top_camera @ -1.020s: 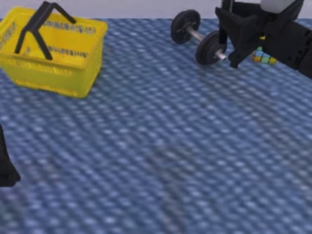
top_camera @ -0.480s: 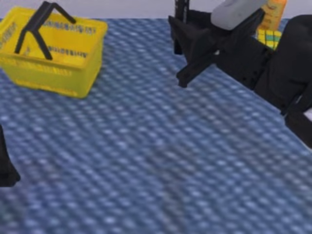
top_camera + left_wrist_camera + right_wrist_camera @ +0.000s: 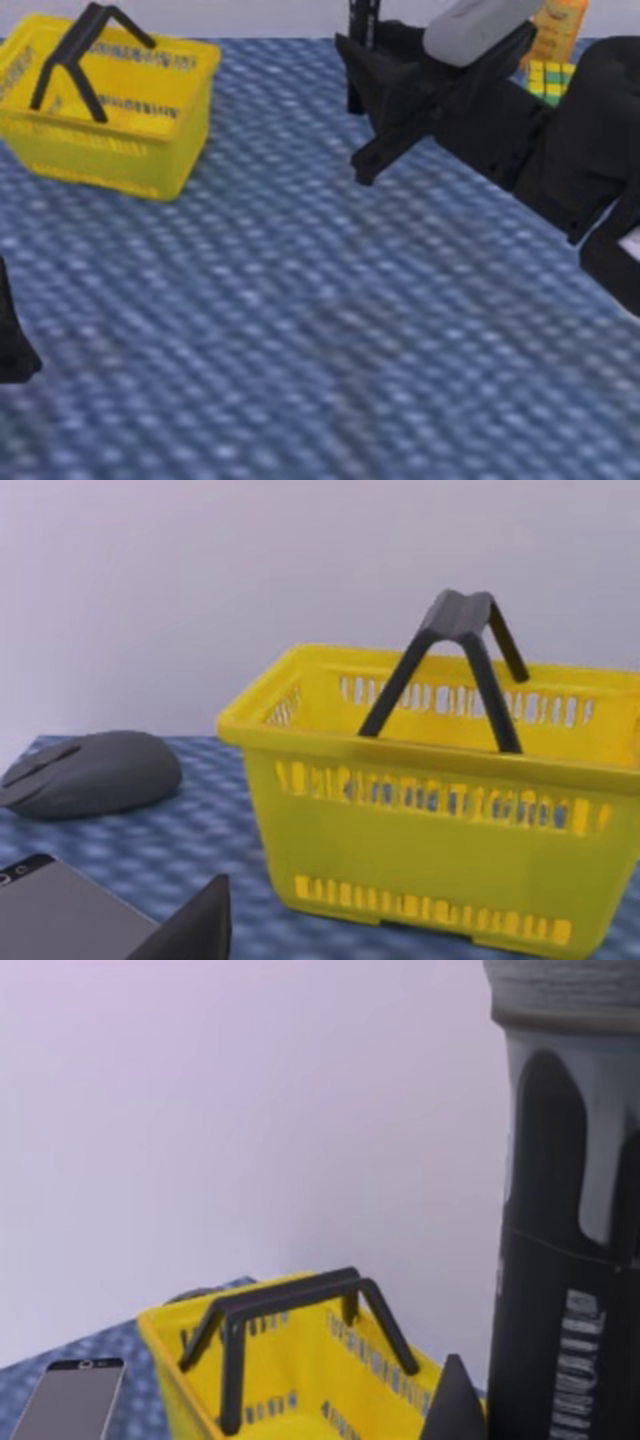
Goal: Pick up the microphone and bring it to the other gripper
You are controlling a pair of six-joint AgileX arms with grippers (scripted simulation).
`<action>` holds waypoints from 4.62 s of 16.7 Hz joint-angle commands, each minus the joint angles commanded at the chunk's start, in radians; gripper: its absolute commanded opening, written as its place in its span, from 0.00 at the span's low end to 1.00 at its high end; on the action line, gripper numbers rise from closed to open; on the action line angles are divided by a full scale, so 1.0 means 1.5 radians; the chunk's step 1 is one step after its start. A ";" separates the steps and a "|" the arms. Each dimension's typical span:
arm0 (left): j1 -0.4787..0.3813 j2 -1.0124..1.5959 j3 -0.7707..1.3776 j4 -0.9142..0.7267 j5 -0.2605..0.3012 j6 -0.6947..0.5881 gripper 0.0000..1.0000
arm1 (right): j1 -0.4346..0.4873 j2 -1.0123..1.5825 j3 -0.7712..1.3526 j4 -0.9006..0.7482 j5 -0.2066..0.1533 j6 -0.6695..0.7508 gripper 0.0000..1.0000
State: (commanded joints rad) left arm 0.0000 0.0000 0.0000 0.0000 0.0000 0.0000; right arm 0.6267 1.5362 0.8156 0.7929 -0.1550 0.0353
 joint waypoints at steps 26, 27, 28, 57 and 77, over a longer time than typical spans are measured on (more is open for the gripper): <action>-0.221 0.805 0.500 0.307 0.452 0.033 1.00 | 0.001 -0.001 -0.001 0.000 0.001 -0.001 0.00; -0.224 0.812 0.504 0.309 0.457 0.034 1.00 | 0.001 -0.001 -0.001 0.000 0.001 -0.001 0.00; -0.224 0.813 0.505 0.310 0.457 0.034 1.00 | 0.001 -0.001 -0.001 0.000 0.001 -0.001 0.00; -0.353 1.039 0.690 0.352 0.332 0.035 0.25 | 0.001 -0.001 -0.001 0.000 0.001 -0.001 0.00; -0.353 1.039 0.690 0.352 0.332 0.035 0.00 | 0.001 -0.001 -0.001 0.000 0.001 -0.001 0.60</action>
State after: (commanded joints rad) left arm -0.5292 1.5589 1.0344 0.5283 0.4978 0.0523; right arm 0.6282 1.5344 0.8141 0.7930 -0.1534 0.0345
